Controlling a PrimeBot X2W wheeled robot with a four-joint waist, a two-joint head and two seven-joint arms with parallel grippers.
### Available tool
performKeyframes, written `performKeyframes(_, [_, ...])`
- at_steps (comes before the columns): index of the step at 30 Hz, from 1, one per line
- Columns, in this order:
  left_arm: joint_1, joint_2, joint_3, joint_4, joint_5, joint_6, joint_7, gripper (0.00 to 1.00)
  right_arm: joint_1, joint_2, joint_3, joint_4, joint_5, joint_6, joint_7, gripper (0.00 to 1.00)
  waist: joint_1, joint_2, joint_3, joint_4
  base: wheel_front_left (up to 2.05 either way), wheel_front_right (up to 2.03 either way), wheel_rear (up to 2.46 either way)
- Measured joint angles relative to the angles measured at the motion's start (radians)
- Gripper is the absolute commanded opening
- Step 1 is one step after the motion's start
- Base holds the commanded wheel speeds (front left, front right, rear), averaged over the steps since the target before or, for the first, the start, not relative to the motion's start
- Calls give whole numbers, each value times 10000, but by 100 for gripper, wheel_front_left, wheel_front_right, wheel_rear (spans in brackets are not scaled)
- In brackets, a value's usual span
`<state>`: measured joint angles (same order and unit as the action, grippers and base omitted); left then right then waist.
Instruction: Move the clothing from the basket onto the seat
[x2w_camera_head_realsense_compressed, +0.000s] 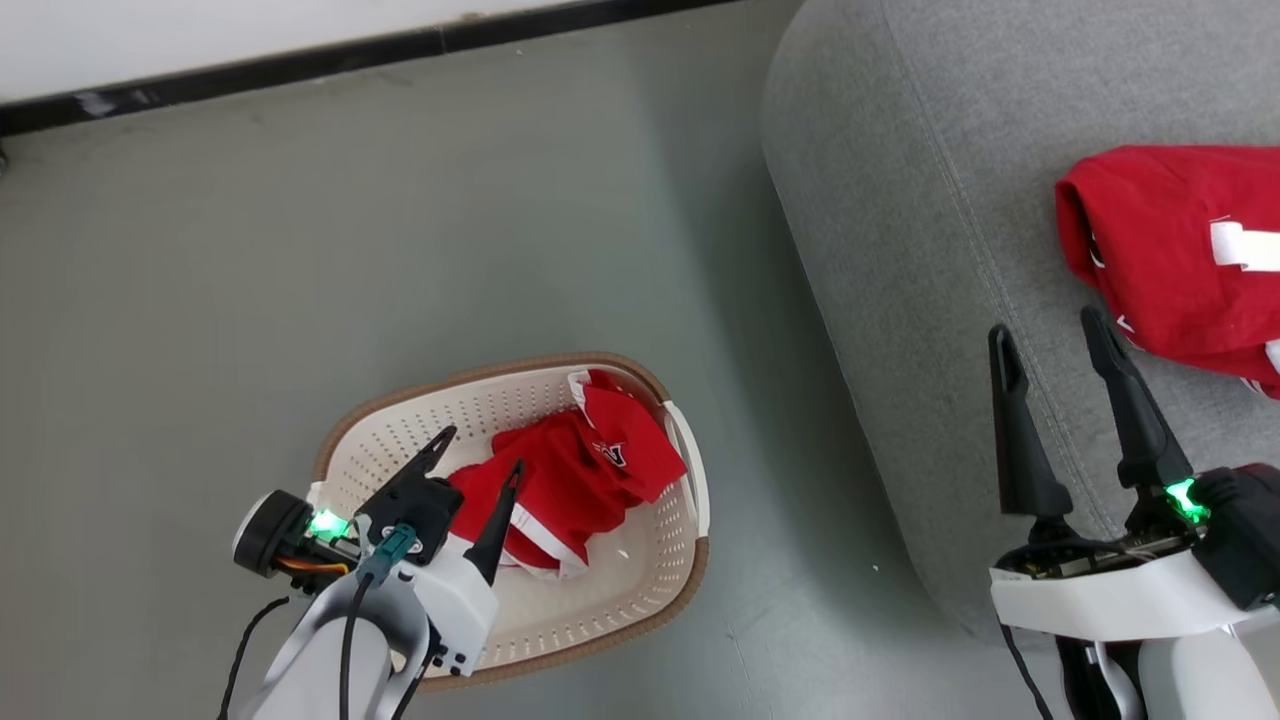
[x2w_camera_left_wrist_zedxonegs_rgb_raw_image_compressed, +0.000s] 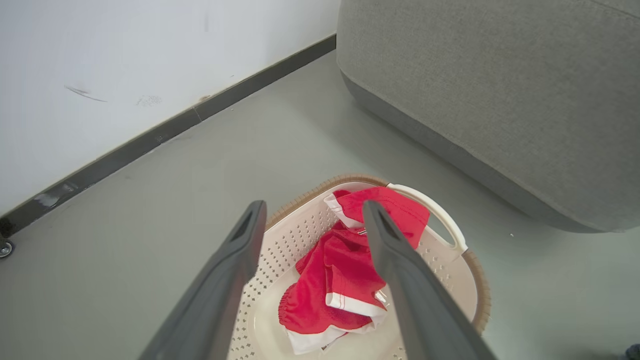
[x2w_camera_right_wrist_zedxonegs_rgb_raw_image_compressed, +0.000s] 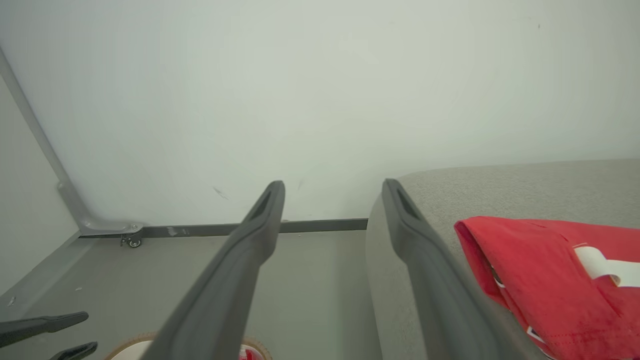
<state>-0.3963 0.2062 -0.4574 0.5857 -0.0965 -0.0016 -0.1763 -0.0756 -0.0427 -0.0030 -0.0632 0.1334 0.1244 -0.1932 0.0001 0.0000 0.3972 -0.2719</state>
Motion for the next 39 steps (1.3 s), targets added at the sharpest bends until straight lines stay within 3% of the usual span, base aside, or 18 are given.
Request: performKeyframes(39, [-1620,374,-366,2809,683,-144,447,100,-1837,4,577,759,874,2,-499,100,0,0,2590,-1505,0,0,0])
